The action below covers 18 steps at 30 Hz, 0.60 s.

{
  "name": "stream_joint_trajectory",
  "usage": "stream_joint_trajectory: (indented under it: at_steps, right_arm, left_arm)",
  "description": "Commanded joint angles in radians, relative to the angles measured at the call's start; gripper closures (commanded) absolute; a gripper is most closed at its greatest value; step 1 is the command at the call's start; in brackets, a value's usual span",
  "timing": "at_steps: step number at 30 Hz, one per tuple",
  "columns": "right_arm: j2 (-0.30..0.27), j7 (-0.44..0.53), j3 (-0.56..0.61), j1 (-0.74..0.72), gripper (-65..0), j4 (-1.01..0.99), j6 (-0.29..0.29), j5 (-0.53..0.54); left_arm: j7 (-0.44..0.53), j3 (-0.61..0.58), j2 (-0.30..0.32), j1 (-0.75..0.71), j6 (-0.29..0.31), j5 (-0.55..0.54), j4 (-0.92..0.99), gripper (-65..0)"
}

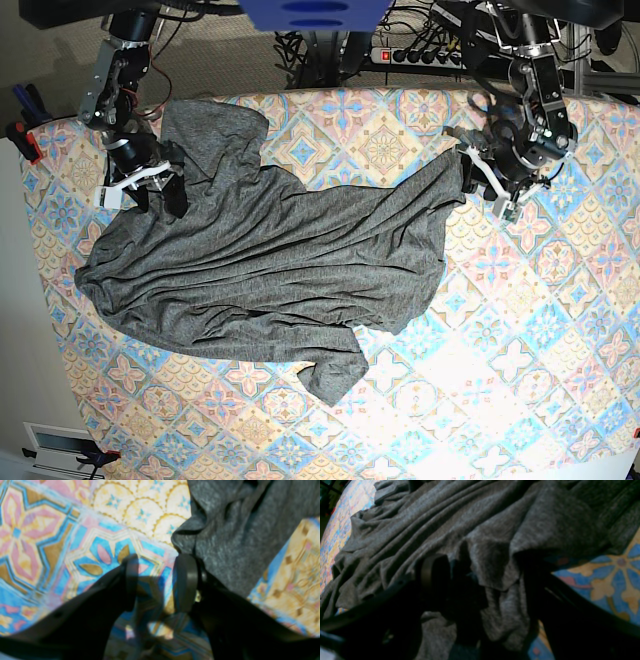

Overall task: Layout the t-shirt on the table in an organized manner, then fold the t-shirt properly
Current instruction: 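Lift the grasped shirt edge with the left gripper toward the arm base, then release the shirt edge and raise the left gripper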

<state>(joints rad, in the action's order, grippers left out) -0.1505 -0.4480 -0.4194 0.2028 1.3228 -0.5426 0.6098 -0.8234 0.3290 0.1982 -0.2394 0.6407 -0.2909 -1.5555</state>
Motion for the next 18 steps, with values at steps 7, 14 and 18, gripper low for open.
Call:
stream_joint_trajectory:
  at_steps: [7, 14, 18]
  right_arm:
    - [-0.005, -0.093, 0.011, 0.017, -41.2, -0.009, 0.031, -0.057]
    - [-0.005, -0.093, 0.012, 0.016, -41.2, -0.009, 0.031, -0.057]
    - [-0.005, -0.093, 0.012, 0.016, -41.2, -0.009, 0.031, -0.058]
  left_arm:
    - [-0.126, -0.100, -0.018, -0.107, 0.057, -0.032, 0.022, -23.5]
    - [-0.064, -0.097, -0.019, -0.147, 0.057, -0.026, 0.022, -23.5]
    - [-0.043, -0.101, -0.024, -0.143, 0.057, -0.026, 0.023, -23.6]
